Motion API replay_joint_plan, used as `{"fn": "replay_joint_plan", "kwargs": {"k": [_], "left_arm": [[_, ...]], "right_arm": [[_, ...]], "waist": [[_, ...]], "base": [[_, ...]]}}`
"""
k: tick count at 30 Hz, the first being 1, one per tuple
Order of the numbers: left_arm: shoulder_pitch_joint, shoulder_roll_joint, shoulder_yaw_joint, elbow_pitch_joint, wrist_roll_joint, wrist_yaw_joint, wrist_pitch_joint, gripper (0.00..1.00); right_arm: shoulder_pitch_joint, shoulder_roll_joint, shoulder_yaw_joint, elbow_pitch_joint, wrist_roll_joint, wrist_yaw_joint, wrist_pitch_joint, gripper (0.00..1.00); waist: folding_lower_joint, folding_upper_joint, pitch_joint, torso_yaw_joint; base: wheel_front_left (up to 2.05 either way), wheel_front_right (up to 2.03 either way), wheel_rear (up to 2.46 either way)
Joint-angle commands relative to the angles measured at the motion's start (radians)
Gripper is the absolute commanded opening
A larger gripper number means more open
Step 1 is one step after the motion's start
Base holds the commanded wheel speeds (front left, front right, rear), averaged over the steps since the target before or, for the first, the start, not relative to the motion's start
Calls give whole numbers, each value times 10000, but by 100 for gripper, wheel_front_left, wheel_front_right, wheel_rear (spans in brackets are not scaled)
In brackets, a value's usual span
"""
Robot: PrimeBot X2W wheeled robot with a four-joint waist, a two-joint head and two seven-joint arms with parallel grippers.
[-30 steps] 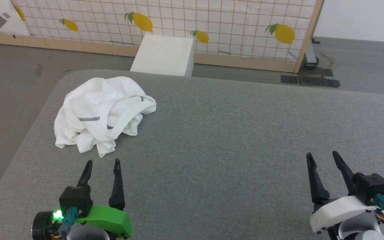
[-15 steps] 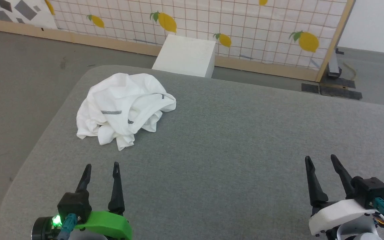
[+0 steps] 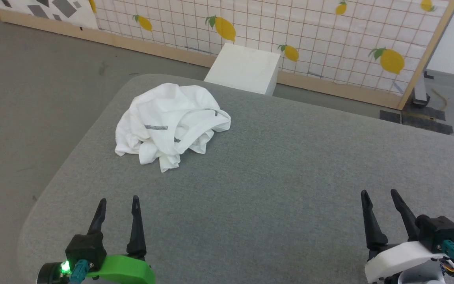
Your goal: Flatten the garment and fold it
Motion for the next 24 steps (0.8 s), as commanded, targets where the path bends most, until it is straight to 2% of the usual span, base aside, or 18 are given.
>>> {"fn": "replay_joint_plan", "kwargs": {"k": [1, 13, 24], "left_arm": [[189, -35, -8, -38, -124, 65, -104, 100], [328, -40, -59, -227, -339, 92, -355, 100], [264, -44, -69, -529, -460, 62, -578, 100]], "right_arm": [[87, 8, -13, 82, 121, -10, -122, 100], [78, 10, -105, 305, 290, -11, -374, 100], [62, 11, -278, 448, 368, -13, -598, 100]], "waist": [[-1, 0, -45, 118], [-1, 0, -49, 514], [-1, 0, 195, 590]], "base": [[0, 0, 0], [0, 0, 0], [0, 0, 0]]}}
